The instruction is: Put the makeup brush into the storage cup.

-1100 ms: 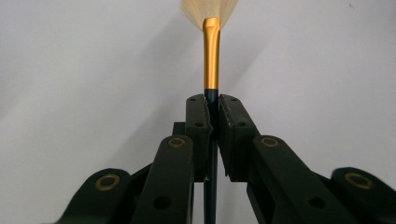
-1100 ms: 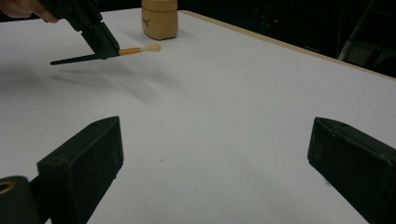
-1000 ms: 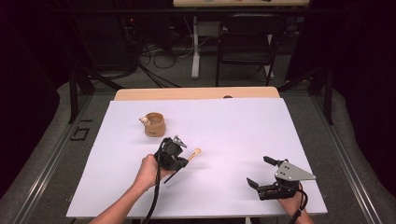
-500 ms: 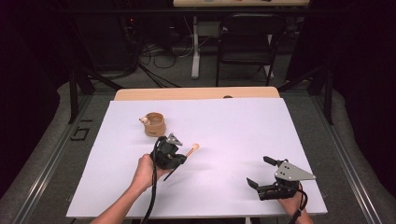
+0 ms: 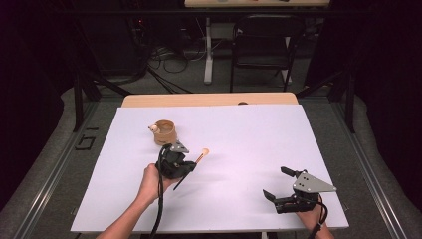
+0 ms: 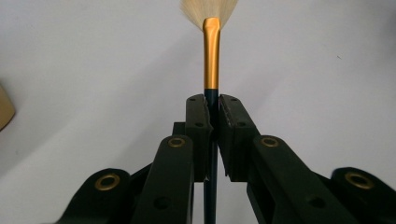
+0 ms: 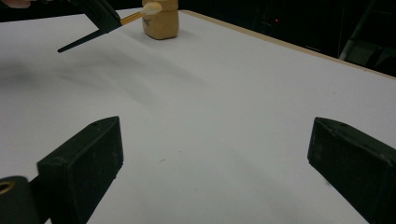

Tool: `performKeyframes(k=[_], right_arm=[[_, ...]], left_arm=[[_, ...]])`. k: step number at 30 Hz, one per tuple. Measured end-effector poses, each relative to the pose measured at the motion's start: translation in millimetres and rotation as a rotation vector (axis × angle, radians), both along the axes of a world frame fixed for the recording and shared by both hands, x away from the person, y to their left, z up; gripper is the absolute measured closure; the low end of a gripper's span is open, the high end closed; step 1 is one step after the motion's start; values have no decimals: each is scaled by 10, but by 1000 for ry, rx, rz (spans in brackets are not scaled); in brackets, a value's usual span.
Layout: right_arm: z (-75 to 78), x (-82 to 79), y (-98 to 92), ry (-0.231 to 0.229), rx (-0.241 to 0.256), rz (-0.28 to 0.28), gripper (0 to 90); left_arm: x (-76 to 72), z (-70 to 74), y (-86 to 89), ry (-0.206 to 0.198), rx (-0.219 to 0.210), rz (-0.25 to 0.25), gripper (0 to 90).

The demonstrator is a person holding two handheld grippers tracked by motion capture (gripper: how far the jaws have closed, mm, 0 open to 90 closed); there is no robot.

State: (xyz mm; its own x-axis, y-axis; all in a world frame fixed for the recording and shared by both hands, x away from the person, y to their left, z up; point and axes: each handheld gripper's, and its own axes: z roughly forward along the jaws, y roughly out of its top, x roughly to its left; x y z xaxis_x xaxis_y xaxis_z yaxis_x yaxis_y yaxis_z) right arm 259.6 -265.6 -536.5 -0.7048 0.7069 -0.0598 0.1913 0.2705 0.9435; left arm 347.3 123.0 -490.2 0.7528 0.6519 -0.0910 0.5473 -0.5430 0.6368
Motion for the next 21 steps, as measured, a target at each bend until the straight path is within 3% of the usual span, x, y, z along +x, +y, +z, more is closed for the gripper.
performKeyframes(k=[21], right_arm=[[5,-5,-6,3,-2,1,28]], left_arm=[[3,28,126,-45,-87,41,833]])
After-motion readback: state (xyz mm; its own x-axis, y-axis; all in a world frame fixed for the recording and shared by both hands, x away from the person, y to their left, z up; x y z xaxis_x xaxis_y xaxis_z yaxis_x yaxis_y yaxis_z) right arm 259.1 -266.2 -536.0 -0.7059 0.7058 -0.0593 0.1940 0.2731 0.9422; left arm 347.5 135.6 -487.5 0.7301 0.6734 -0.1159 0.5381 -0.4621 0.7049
